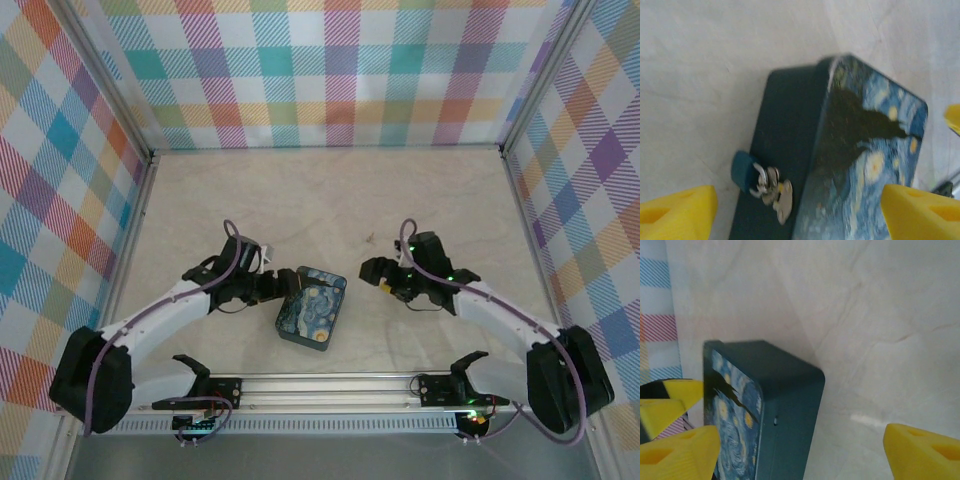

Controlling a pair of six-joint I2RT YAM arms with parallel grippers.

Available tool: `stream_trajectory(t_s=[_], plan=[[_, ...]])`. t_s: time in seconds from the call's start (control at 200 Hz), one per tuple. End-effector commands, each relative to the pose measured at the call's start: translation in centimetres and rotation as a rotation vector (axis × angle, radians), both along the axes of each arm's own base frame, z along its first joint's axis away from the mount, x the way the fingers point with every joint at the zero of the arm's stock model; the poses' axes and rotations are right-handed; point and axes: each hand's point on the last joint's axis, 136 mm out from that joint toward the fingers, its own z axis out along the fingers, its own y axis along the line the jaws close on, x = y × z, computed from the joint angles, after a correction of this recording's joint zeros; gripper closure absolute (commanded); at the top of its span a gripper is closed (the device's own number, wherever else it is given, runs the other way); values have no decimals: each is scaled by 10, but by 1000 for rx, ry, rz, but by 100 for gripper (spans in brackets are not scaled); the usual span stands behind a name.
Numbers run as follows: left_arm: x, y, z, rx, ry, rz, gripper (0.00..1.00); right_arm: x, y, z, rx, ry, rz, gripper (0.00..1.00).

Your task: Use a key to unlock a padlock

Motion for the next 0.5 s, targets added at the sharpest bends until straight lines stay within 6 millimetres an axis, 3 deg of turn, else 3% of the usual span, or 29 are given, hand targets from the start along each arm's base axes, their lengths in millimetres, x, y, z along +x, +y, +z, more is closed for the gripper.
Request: stream_trajectory(t_s=[0.0, 0.285, 0.42, 0.5], plan=[[-25, -5, -2, -37, 52, -34, 16, 1, 22, -1, 47, 28, 14, 18], [-56, -18, -4, -102, 74, -74, 30, 14, 79, -5, 88, 78, 134, 36], [-59, -22, -4, -127, 70, -64, 35, 26, 105, -5, 98, 80, 187, 39], [-52, -34, 6, -177, 26, -69, 36, 37, 118, -5, 99, 88, 215, 40]])
